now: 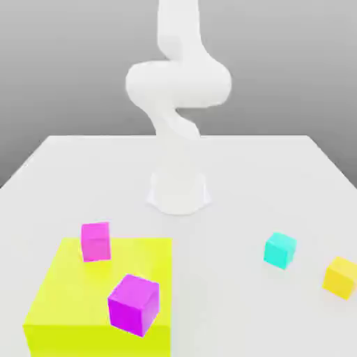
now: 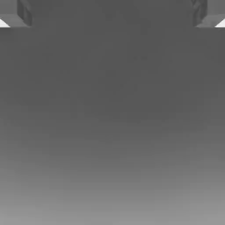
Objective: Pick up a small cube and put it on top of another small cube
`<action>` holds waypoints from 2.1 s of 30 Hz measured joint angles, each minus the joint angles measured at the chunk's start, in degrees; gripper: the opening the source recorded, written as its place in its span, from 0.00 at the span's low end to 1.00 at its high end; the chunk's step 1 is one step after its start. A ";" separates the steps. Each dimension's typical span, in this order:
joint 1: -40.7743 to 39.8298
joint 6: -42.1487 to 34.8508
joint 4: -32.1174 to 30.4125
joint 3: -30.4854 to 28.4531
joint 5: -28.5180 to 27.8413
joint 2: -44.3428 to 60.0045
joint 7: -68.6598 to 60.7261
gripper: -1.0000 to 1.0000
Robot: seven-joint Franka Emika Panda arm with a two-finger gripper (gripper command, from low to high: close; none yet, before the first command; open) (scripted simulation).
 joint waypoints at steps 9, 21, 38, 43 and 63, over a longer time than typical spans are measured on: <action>7.07 7.86 -3.68 7.17 1.22 18.85 -1.66 0.50; 18.04 18.10 -8.48 16.25 -5.61 44.16 2.19 0.50; 28.34 29.74 -8.01 10.02 -17.42 64.54 10.51 0.00; 24.70 22.82 -9.90 14.61 -11.35 55.55 5.78 0.00; -13.35 4.87 -2.10 1.34 -0.72 44.63 -28.68 1.00</action>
